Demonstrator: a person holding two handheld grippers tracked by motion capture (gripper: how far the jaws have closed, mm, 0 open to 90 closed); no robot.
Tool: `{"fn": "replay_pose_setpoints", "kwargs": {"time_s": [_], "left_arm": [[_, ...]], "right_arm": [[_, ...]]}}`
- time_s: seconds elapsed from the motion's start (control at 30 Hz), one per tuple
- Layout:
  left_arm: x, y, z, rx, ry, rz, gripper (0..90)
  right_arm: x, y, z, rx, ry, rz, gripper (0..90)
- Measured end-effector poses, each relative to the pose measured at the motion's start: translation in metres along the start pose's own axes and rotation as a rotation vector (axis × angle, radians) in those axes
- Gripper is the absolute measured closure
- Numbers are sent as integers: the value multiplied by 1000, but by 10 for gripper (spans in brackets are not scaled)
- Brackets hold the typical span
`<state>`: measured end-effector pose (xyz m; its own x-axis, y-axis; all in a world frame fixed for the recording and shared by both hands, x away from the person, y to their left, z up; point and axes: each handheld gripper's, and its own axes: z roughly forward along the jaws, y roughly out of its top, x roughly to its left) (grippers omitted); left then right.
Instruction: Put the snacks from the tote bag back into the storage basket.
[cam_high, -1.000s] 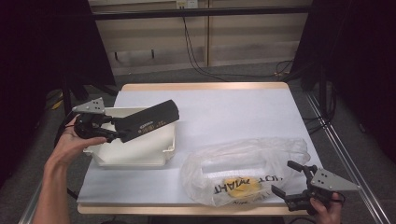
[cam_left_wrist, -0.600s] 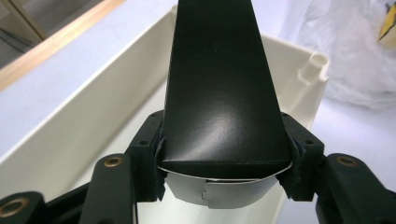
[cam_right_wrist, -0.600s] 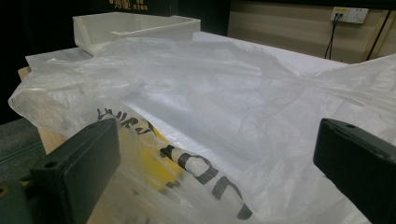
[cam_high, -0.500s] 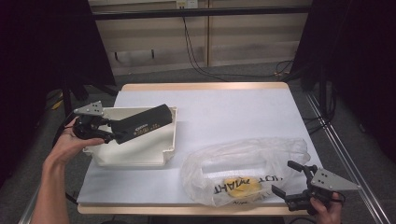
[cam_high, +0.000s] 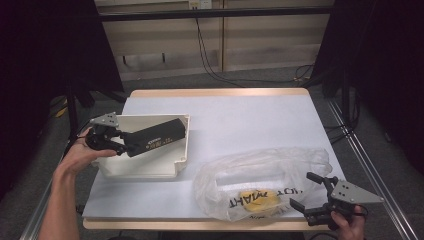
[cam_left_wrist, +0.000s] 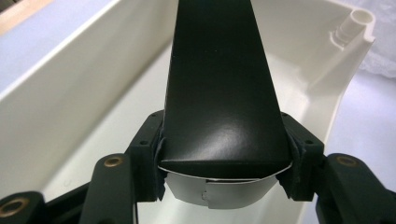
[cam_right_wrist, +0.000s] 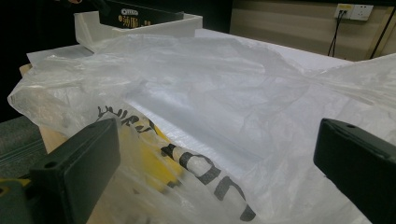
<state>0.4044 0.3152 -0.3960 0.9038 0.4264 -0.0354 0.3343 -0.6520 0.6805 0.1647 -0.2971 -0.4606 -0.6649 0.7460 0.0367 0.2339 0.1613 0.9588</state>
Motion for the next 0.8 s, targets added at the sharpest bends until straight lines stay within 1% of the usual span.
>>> {"fn": "replay_pose_setpoints", "kwargs": {"time_s": [0.03,0.1,0.2,0.23,0.27,0.3,0.33,0.4,0.43,0.47,0.5,0.57,0.6,0.63,0.7,0.73,0.77,0.8], "left_arm": [[1,0,1,4,1,5,435],[2,0,5,0,-11,5,435],[5,0,10,8,-9,9,435],[6,0,11,18,-8,6,435],[7,0,11,29,-4,13,435],[7,0,12,41,-9,13,435],[7,0,13,44,-5,17,435],[9,1,15,84,-13,34,435],[10,1,17,86,-8,39,435],[11,1,19,89,-15,40,435],[12,1,20,82,-19,34,435],[14,1,24,90,-24,34,434],[15,0,24,90,-29,31,435],[16,0,24,88,-32,31,434],[18,0,25,113,-35,43,434],[18,0,27,128,-43,43,433],[18,1,27,152,-43,52,433],[19,2,28,164,-47,53,433]], "right_arm": [[0,0,0,0,1,2,2],[1,0,-1,4,5,3,2],[0,0,0,0,0,1,2],[0,0,0,1,1,0,2],[0,0,0,1,0,0,2],[0,0,0,2,1,0,2],[0,0,0,3,3,1,2],[0,0,0,1,3,1,2],[-1,0,0,5,6,-1,2],[-1,0,1,5,12,0,2],[0,0,1,4,8,-2,2],[0,0,0,14,22,-4,2],[0,0,1,6,8,-3,1],[0,0,1,6,8,-3,1],[0,0,1,8,8,0,1],[0,0,1,8,8,0,2],[-1,0,1,13,17,-1,1],[-1,0,1,13,16,-1,2]]}}
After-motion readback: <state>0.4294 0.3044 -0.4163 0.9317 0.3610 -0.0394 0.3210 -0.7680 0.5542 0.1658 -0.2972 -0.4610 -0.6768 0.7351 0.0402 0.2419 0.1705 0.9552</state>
